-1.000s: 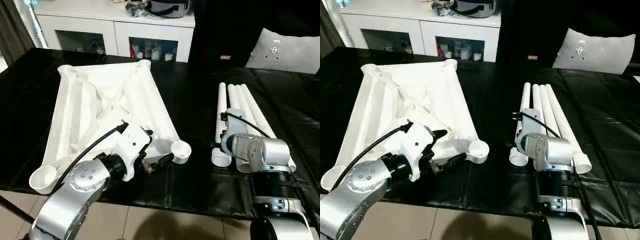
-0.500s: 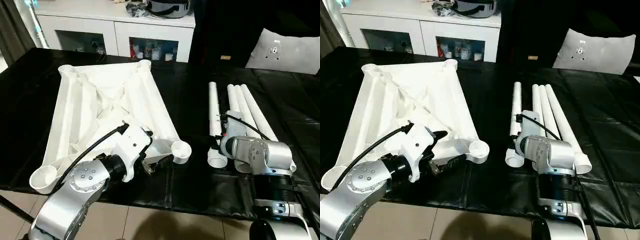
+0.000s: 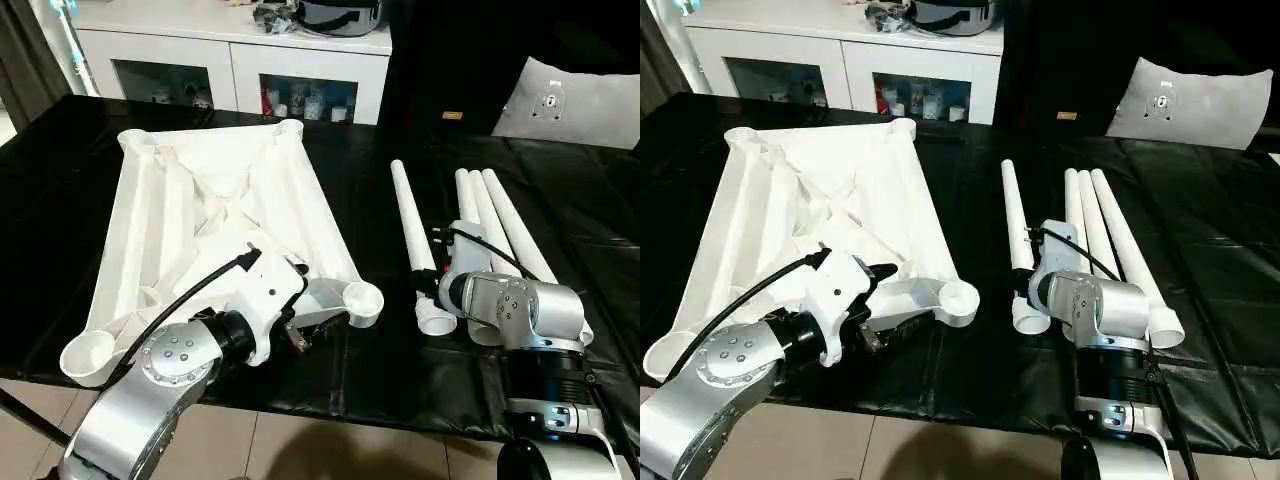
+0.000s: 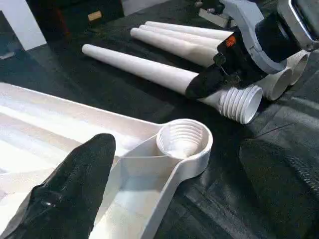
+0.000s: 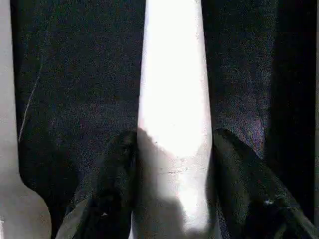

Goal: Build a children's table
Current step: Pick table leg

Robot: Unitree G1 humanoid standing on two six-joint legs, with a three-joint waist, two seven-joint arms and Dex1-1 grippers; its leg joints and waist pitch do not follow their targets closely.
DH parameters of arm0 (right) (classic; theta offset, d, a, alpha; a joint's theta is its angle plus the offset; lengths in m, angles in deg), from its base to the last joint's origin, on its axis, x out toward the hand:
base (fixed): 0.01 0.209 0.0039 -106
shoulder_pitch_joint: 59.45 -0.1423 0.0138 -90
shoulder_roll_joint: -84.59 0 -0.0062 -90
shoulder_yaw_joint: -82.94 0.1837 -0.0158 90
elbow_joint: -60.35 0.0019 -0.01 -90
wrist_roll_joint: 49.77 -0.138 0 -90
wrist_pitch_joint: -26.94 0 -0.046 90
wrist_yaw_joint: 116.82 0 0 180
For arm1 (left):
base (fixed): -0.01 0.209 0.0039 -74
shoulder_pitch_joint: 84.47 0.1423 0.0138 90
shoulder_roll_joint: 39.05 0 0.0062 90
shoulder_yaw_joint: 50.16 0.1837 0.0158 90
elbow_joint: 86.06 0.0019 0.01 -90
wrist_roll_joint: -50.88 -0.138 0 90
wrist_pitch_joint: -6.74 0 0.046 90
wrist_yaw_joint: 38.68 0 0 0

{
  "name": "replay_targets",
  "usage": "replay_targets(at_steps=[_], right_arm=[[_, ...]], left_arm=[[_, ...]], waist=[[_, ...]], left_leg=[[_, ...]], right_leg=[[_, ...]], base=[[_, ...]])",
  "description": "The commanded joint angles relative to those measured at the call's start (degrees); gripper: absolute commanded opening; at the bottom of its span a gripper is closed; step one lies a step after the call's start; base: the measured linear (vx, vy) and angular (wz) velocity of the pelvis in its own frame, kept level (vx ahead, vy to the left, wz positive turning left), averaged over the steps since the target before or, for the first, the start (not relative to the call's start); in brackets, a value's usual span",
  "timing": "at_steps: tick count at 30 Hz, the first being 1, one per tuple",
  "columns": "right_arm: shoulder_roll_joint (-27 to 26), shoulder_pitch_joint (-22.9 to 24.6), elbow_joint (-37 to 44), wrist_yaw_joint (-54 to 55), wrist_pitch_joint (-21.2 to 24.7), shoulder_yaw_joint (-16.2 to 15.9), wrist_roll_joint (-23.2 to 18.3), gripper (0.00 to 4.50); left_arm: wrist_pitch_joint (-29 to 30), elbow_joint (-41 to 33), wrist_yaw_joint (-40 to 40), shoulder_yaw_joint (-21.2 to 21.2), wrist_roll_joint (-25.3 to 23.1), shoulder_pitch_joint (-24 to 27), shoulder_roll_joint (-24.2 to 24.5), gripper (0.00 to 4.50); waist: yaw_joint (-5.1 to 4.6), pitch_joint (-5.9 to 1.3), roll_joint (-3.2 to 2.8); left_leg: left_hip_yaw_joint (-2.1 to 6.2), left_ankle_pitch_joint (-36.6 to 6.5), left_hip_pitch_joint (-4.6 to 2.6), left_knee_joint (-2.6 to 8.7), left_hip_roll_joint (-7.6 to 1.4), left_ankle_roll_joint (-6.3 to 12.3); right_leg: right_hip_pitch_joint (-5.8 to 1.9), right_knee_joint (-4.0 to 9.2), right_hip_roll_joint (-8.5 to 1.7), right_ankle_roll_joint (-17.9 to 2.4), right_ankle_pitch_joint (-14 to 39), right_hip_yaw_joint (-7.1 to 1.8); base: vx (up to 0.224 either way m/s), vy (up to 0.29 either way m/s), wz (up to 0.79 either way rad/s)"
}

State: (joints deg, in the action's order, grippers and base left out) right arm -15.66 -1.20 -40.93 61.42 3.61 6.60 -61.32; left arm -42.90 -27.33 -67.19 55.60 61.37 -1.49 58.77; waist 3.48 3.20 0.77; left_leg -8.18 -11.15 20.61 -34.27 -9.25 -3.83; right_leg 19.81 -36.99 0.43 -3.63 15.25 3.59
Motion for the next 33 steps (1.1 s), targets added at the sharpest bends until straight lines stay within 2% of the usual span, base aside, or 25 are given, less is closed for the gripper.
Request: replay_targets(at_steps=[1, 5, 8, 9, 10, 11, 12, 14, 15, 16, 18, 20, 22, 23, 24, 25, 26, 27, 29, 31, 33], right_arm=[[0.0, 0.4, 1.8, -0.1, -0.8, 0.2, -0.3, 1.87], [-0.1, 0.8, 2.1, 0.0, -3.3, -0.1, -0.1, 1.86], [-0.4, 2.0, 3.9, -1.0, -8.2, -0.2, -0.4, 1.86], [-0.4, 2.1, 4.1, -1.1, -8.6, -0.2, -0.4, 1.86], [-0.5, 2.6, 5.9, -0.5, -11.7, -0.5, 0.3, 1.86], [-0.5, 2.6, 6.4, -0.3, -12.7, -0.5, 0.6, 1.86], [-0.1, 2.8, 7.2, -0.6, -15.5, -1.0, 1.1, 1.86], [0.8, 2.8, 8.7, -2.6, -19.0, -1.9, 1.0, 1.86], [0.8, 2.8, 8.7, -2.6, -19.0, -1.9, 1.0, 1.86], [0.7, 2.5, 10.0, -3.3, -20.0, -1.2, 0.1, 1.86], [-0.9, 1.7, 11.7, -4.1, -19.0, 2.2, -3.6, 1.86], [-1.7, 1.6, 12.8, -5.5, -18.6, 3.6, -6.0, 1.86], [-2.5, 2.0, 13.9, -7.8, -19.1, 4.6, -8.7, 1.86], [-2.8, 2.2, 14.2, -8.5, -19.7, 4.8, -9.7, 1.86], [-3.0, 2.6, 14.8, -10.2, -20.4, 4.8, -11.2, 1.86], [-3.1, 3.0, 15.2, -12.0, -21.2, 4.8, -12.9, 1.86], [-2.9, 3.3, 15.5, -13.5, -21.6, 4.7, -13.8, 1.86], [-2.5, 3.6, 15.9, -15.5, -22.1, 4.6, -15.1, 1.86], [-2.1, 4.1, 16.8, -20.8, -21.2, 5.5, -19.8, 1.86], [-1.9, 4.5, 17.7, -24.1, -19.6, 6.4, -23.4, 1.86], [-1.5, 5.1, 18.5, -27.0, -19.1, 6.4, -25.5, 1.86]], left_arm=[[-0.1, -1.0, -0.3, 0.4, 0.0, -0.7, 0.0, 4.5], [-0.2, -0.9, -0.1, 0.4, -0.1, -0.8, 0.0, 4.5], [-0.3, -1.0, 0.1, 0.3, -0.1, -0.8, -0.1, 4.5], [-0.3, -1.0, 0.1, 0.3, -0.1, -0.8, -0.1, 4.5], [-0.6, -0.9, 0.5, -0.1, -0.2, -0.9, -0.4, 4.5], [-0.7, -0.8, 0.6, -0.3, -0.2, -0.9, -0.5, 4.5], [-0.9, -0.6, 0.8, -0.5, -0.3, -1.0, -0.6, 4.5], [-1.1, -0.1, 1.5, -1.1, -0.4, -1.3, -1.1, 4.5], [-1.1, -0.1, 1.5, -1.1, -0.4, -1.3, -1.1, 4.5], [-1.3, 0.3, 2.1, -1.5, -0.5, -1.7, -1.5, 4.5], [-1.6, 0.8, 2.7, -2.3, -0.5, -2.4, -2.2, 4.5], [-1.8, 1.3, 3.2, -3.1, -0.3, -3.0, -2.7, 4.5], [-1.9, 2.2, 4.3, -4.6, 0.1, -4.1, -3.8, 4.5], [-1.9, 2.6, 4.7, -5.3, 0.3, -4.6, -4.3, 4.5], [-1.5, 3.1, 5.4, -6.5, 0.9, -5.4, -5.1, 4.5], [-1.1, 3.5, 5.9, -7.7, 1.7, -6.2, -5.8, 4.5], [-0.9, 3.8, 6.0, -8.4, 2.3, -7.1, -6.2, 4.5], [-0.5, 4.3, 6.1, -9.5, 3.1, -8.3, -6.7, 4.5], [1.1, 5.7, 6.2, -13.8, 7.7, -12.7, -9.2, 4.5], [2.4, 6.4, 6.7, -17.1, 12.0, -15.2, -11.5, 4.5], [3.5, 6.6, 7.4, -19.4, 15.0, -16.5, -13.6, 4.5]], waist=[[0.16, -2.9, 0.13], [0.16, -2.88, 0.26], [0.2, -2.9, 0.23], [0.23, -2.93, 0.26], [0.21, -3.12, 0.3], [0.21, -3.12, 0.3], [0.24, -3.22, 0.14], [0.21, -3.1, 0.15], [0.19, -3.11, 0.19], [0.17, -2.96, -0.07], [0.18, -3.06, -0.17], [0.15, -3.03, 0.01], [0.17, -3.11, -0.4], [0.15, -3.14, -0.35], [0.18, -3.21, -0.92], [0.38, -3.25, -0.88], [0.55, -3.26, -1.12], [0.54, -3.16, -1.01], [0.88, -3.13, -0.99], [1.49, -3.29, -0.98], [1.69, -3.27, -0.84]], left_leg=[[1.04, -1.5, -0.05, 3.4, -3.76, -0.37], [1.02, -1.5, 0.01, 3.41, -3.8, -0.32], [0.96, -1.4, 0.1, 3.37, -3.77, -0.07], [0.97, -1.3, 0.09, 3.37, -3.8, -0.02], [1.03, -0.5, 0.09, 3.36, -3.87, 0.29], [1.03, -0.5, 0.09, 3.36, -3.87, 0.29], [1.04, 0.1, 0.14, 3.26, -3.88, 0.43], [0.96, -0.4, 0.26, 3.24, -3.79, 0.67], [0.96, -0.6, 0.25, 3.22, -3.8, 0.73], [1.02, -1.0, 0.24, 3.3, -3.78, 0.83], [1.04, -1.3, 0.22, 3.25, -3.74, 0.96], [1.04, -1.6, 0.18, 3.29, -3.71, 1.1], [1.13, -1.4, 0.29, 3.23, -3.77, 1.06], [1.11, -1.5, 0.29, 3.18, -3.76, 1.14], [1.18, -1.7, 0.25, 3.12, -3.81, 1.07], [1.37, -1.9, 0.22, 3.17, -3.92, 1.09], [1.43, -1.8, 0.28, 3.16, -3.93, 1.27], [1.27, -2.2, 0.3, 3.11, -3.8, 1.48], [1.14, -2.3, 0.33, 2.94, -3.65, 1.69], [1.29, -1.3, 0.3, 2.89, -3.88, 2.08], [1.32, -0.6, 0.5, 2.93, -3.91, 2.45]], right_leg=[[-2.31, 5.19, -8.14, -3.0, 1.6, -4.49], [-2.29, 5.22, -8.21, -2.9, 1.5, -4.47], [-2.32, 5.22, -8.22, -2.9, 1.2, -4.49], [-2.33, 5.14, -8.19, -2.7, 1.0, -4.48], [-2.35, 4.91, -8.14, -2.8, -0.6, -4.43], [-2.35, 4.91, -8.14, -2.8, -0.6, -4.43], [-2.33, 4.72, -8.12, -2.8, -2.0, -4.4], [-2.29, 4.82, -8.05, -2.8, -2.4, -4.37], [-2.36, 4.83, -8.06, -2.7, -2.4, -4.37], [-2.26, 4.89, -7.97, -2.7, -1.8, -4.34], [-2.32, 4.88, -8.01, -2.7, -1.6, -4.42], [-2.32, 5.04, -7.89, -2.5, -1.3, -4.43], [-2.38, 5.08, -7.95, -3.0, -1.9, -4.38], [-2.4, 5.04, -7.95, -3.2, -2.2, -4.4], [-2.32, 5.12, -7.87, -3.5, -2.9, -4.35], [-2.51, 4.92, -8.05, -3.9, -3.3, -4.31], [-2.53, 4.87, -8.14, -4.4, -3.4, -4.24], [-2.46, 5.14, -8.05, -4.4, -3.0, -4.27], [-2.56, 5.32, -8.2, -4.7, -1.8, -4.33], [-2.6, 5.16, -8.26, -5.4, -2.3, -4.25], [-2.6, 5.04, -8.21, -5.6, -3.3, -4.19]], base=[[0.0, 0.0, 0.0], [0.0, 0.0, 0.0], [0.0, 0.0, 0.0], [0.0, 0.0, 0.0], [0.0, 0.0, 0.0], [0.0, 0.0, 0.0], [0.0, 0.0, 0.0], [0.0, 0.0, 0.0], [0.0, 0.0, 0.0], [0.0, 0.0, 0.0], [0.0, 0.0, 0.0], [0.0, 0.0, 0.0], [0.0, 0.0, 0.0], [0.0, 0.0, 0.0], [0.0, 0.0, 0.0], [0.0, 0.0, 0.0], [0.0, 0.0, 0.0], [0.0, 0.0, 0.0], [0.0, 0.0, 0.0], [0.0, 0.0, 0.0], [0.0, 0.0, 0.0]])
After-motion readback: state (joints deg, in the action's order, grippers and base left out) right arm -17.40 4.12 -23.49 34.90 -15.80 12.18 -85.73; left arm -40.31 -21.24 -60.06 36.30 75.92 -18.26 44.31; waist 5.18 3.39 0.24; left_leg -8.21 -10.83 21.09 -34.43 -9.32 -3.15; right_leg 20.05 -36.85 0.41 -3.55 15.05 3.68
